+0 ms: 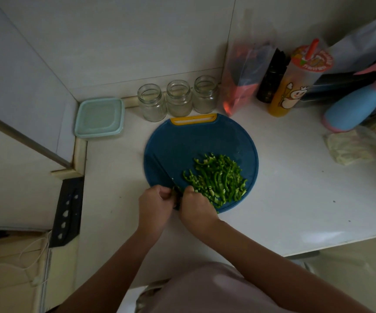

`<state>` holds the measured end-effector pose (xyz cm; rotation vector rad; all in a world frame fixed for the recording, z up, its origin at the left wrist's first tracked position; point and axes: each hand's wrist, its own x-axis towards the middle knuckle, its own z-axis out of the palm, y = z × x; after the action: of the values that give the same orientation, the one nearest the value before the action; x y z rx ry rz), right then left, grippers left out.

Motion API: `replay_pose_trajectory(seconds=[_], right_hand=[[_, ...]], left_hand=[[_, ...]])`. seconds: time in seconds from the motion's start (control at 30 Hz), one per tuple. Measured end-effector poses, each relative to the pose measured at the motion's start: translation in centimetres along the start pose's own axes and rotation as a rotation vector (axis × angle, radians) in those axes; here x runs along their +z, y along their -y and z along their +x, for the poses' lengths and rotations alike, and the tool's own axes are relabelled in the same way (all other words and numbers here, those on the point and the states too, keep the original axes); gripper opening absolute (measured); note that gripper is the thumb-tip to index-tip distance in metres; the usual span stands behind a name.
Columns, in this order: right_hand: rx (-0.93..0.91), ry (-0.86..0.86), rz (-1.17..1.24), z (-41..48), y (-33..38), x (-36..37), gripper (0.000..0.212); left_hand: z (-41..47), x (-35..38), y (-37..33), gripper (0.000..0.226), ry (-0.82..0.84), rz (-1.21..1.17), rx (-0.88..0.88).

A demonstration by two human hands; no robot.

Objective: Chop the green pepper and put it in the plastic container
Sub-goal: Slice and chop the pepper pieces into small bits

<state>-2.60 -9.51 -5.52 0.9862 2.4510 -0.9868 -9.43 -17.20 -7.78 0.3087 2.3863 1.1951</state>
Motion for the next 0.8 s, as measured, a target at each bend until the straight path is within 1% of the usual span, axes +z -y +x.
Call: replay_pose_trajectory(seconds=[0.07,0.2,0.33,0.43,0.6,0.73,0.8], right_hand=[[0.001,0.0,-0.042,-0.4,-0.2,-0.1,0.02],[-0.001,-0.002,-0.121,-1.5,-0.7,0.1,0.029],[0.022,0.003,-0.076,-1.8,-1.2,0.3,0.03],[0.045,-0.014,-0.03,-1.9,-1.5,0.4,0.027],[0.055,-0.078,-0.031,-1.9,-2.9,0.1,0.025],[0.014,-0.093,0.1,-1.5,-4.3,-0.4,0.025],[-0.025,-0.103,0.129,-1.5,-4.5,-0.7,0.025]], left_hand=[[0.0,0.0,0.1,0.004,-0.009,-0.018,-0.009],[0.0,0.1,0.3,0.01,-0.029,-0.103,-0.098],[0.0,0.2,0.1,0.014,-0.031,-0.313,-0.252],[0.1,0.1,0.2,0.015,-0.026,-0.432,-0.309],[0.2,-0.3,0.2,0.013,-0.016,-0.47,-0.311],[0.5,-0.6,0.1,0.01,0.102,-0.402,-0.304],[0.6,-0.6,-0.1,0.012,0.132,-0.365,-0.302]])
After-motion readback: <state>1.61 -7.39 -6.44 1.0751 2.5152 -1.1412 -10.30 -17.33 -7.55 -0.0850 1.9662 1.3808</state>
